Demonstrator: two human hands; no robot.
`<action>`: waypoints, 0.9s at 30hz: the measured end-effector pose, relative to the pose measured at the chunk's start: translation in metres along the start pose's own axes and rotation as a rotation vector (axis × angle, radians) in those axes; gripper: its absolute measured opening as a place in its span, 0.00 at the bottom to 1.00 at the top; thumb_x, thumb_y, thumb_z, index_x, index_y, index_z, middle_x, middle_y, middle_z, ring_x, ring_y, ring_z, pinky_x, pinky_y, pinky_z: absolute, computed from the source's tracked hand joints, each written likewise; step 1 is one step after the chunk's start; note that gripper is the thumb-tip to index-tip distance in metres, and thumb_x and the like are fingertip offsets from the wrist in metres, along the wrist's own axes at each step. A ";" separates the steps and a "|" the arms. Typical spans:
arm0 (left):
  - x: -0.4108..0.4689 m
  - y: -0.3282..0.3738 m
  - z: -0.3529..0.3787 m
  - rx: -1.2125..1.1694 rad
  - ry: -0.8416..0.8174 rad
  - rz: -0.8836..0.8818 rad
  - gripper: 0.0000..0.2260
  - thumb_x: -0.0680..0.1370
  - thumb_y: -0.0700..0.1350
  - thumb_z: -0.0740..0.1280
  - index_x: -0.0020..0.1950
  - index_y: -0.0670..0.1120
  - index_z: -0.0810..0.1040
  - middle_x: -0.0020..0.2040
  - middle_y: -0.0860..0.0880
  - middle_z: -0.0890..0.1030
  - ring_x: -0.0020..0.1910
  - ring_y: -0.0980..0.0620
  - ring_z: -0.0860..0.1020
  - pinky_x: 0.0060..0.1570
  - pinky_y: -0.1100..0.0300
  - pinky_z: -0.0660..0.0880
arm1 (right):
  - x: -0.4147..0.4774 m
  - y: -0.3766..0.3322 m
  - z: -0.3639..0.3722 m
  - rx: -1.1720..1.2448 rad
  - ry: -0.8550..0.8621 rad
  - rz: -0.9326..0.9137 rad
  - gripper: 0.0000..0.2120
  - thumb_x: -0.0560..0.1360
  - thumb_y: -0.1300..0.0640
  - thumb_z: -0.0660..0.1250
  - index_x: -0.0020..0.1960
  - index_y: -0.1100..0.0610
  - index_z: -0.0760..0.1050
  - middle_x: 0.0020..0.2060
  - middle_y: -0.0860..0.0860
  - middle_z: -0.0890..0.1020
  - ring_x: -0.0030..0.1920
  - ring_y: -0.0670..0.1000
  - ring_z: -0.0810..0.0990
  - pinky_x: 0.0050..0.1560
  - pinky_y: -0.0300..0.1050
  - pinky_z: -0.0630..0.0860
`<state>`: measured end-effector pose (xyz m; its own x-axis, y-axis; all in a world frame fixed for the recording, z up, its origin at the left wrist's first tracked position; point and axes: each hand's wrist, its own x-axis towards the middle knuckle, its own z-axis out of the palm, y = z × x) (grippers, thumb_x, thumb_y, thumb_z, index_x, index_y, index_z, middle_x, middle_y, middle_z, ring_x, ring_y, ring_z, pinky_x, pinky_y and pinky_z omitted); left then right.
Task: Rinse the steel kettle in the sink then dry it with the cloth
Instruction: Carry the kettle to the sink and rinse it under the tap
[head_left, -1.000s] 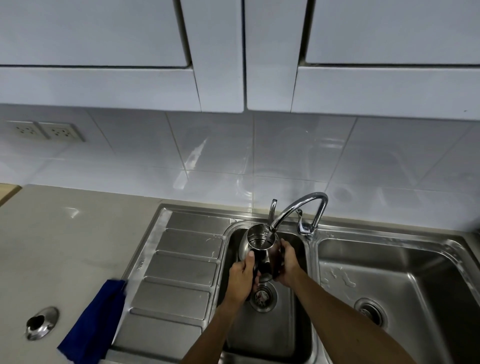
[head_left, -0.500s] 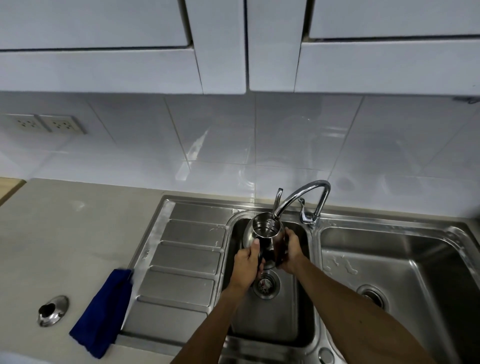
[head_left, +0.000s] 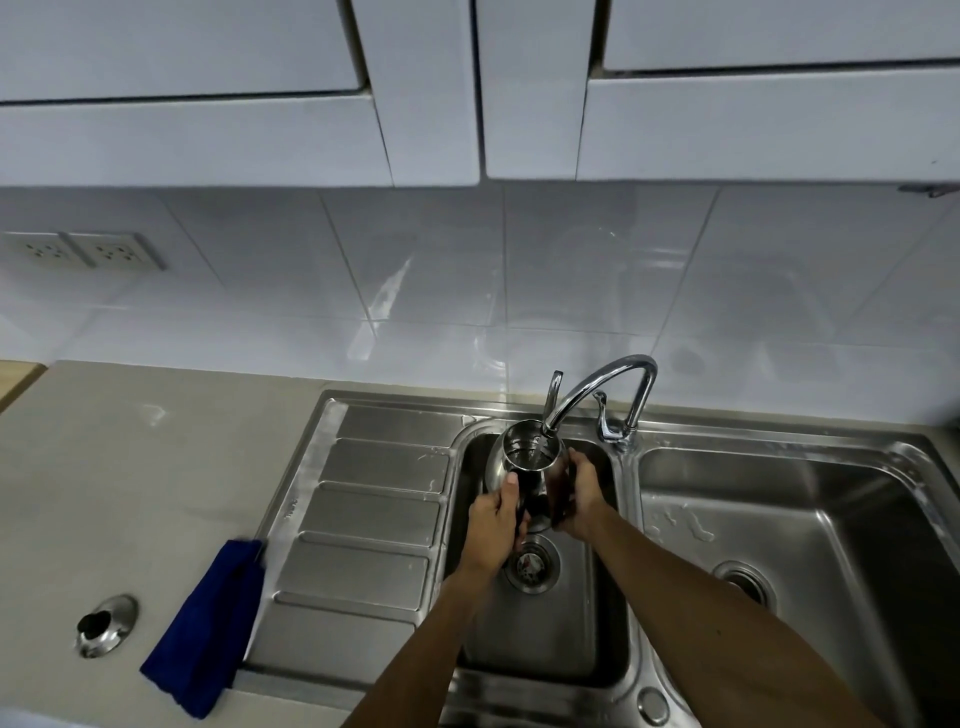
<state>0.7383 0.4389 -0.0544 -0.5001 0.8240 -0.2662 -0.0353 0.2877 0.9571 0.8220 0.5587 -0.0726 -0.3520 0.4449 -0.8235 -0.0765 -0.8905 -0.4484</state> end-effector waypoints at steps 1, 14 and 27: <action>0.000 0.000 0.000 0.002 0.000 0.002 0.26 0.84 0.52 0.55 0.33 0.40 0.76 0.23 0.50 0.74 0.21 0.54 0.71 0.23 0.63 0.70 | -0.001 -0.001 0.001 -0.004 0.022 -0.002 0.26 0.78 0.37 0.56 0.47 0.60 0.78 0.41 0.58 0.80 0.41 0.57 0.78 0.39 0.46 0.71; 0.000 -0.001 -0.002 -0.002 -0.010 0.000 0.26 0.84 0.52 0.55 0.34 0.37 0.76 0.23 0.50 0.74 0.20 0.54 0.71 0.23 0.62 0.69 | -0.004 0.002 0.005 -0.057 0.062 -0.021 0.33 0.75 0.34 0.58 0.63 0.61 0.79 0.53 0.62 0.83 0.45 0.60 0.82 0.41 0.48 0.77; -0.002 -0.001 -0.001 0.002 -0.005 -0.003 0.26 0.84 0.53 0.55 0.33 0.39 0.75 0.22 0.51 0.73 0.20 0.55 0.71 0.23 0.64 0.69 | -0.013 -0.001 0.006 -0.053 0.054 -0.023 0.28 0.78 0.37 0.55 0.53 0.60 0.79 0.42 0.59 0.81 0.41 0.58 0.78 0.38 0.45 0.71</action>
<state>0.7384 0.4369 -0.0548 -0.4955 0.8257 -0.2695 -0.0349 0.2911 0.9560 0.8208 0.5533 -0.0588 -0.2994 0.4709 -0.8298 -0.0340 -0.8744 -0.4840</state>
